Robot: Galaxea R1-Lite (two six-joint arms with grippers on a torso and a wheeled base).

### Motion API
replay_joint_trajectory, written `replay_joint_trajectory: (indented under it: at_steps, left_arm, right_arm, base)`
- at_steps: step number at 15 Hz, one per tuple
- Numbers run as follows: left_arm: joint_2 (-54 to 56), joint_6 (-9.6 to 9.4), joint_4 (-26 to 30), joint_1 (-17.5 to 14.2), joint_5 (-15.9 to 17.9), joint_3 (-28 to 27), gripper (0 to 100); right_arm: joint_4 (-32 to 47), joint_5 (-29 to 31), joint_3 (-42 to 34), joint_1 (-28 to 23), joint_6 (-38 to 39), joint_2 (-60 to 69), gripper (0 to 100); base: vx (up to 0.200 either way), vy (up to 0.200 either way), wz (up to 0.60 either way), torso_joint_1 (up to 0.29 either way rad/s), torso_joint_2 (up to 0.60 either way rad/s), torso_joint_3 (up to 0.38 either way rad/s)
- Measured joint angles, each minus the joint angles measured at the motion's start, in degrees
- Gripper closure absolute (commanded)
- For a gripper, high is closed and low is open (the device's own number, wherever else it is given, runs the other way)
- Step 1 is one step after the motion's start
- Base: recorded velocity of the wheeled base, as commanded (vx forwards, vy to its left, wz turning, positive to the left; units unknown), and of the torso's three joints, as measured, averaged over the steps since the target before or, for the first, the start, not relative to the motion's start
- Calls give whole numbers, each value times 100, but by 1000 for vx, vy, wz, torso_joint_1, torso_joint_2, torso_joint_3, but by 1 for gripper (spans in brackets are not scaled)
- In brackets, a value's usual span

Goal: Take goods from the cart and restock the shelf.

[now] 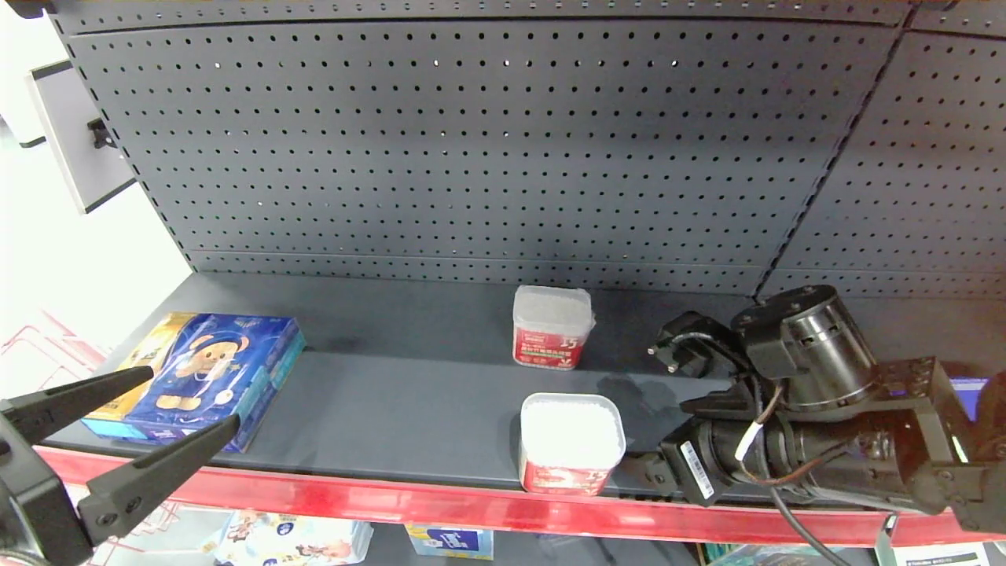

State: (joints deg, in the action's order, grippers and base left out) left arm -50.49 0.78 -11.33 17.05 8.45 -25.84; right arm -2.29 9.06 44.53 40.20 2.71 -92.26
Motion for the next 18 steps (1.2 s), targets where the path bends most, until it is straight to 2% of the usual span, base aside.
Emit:
replay_joint_trajectory:
  at_steps: [18]
  left_arm:
    - [6, 52, 6, 0, 33, 40, 0]
  right_arm:
    - [2, 16, 43, 174, 33, -195, 0]
  base:
    - [0, 0, 0, 0, 0, 0]
